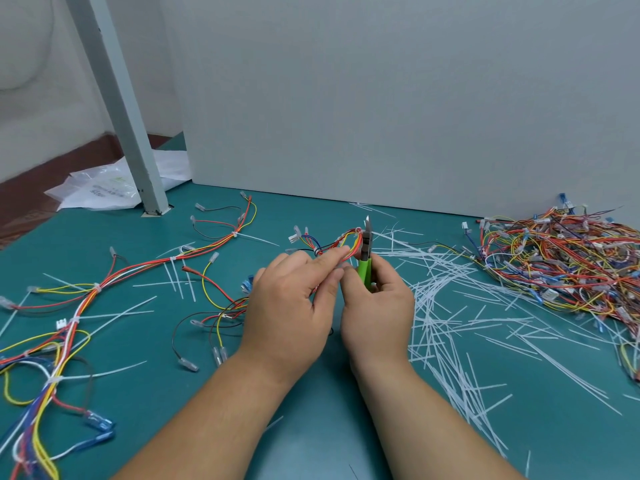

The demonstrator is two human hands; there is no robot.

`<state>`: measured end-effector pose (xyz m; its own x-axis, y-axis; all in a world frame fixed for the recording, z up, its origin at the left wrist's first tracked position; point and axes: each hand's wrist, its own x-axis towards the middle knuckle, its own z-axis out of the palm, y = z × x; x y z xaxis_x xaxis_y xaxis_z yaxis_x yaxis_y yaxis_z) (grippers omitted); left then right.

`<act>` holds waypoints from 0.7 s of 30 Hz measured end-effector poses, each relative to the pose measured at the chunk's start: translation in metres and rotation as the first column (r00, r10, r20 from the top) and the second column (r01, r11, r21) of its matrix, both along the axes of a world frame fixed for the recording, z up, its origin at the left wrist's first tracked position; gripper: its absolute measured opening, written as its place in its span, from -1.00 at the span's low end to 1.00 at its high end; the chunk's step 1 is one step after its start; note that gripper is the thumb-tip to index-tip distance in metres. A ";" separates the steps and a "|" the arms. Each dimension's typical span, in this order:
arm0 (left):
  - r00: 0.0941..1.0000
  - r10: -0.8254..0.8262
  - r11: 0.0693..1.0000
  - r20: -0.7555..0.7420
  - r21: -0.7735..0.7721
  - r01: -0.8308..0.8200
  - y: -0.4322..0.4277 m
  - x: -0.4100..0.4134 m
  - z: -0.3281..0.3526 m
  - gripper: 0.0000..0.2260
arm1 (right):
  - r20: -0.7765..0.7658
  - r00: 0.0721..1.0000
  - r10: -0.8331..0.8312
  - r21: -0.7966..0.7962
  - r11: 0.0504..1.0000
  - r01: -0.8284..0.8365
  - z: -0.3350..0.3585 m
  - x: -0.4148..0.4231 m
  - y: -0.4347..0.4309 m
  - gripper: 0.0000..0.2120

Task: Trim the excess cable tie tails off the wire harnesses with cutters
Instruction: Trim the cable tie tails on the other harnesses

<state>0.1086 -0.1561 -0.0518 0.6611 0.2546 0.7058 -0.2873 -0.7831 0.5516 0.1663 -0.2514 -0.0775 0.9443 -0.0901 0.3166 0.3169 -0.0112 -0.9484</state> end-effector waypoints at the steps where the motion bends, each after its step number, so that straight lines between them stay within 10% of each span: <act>1: 1.000 0.000 1.000 -0.001 -0.001 0.000 0.000 0.000 0.000 -0.73 | 0.005 1.000 0.002 -0.004 1.000 -0.002 0.000 0.000 0.000 -0.75; 21: 1.000 0.000 1.000 0.000 0.009 0.000 -0.001 0.000 0.000 -0.72 | -0.004 1.000 0.012 0.012 1.000 -0.012 0.000 -0.001 -0.002 -0.82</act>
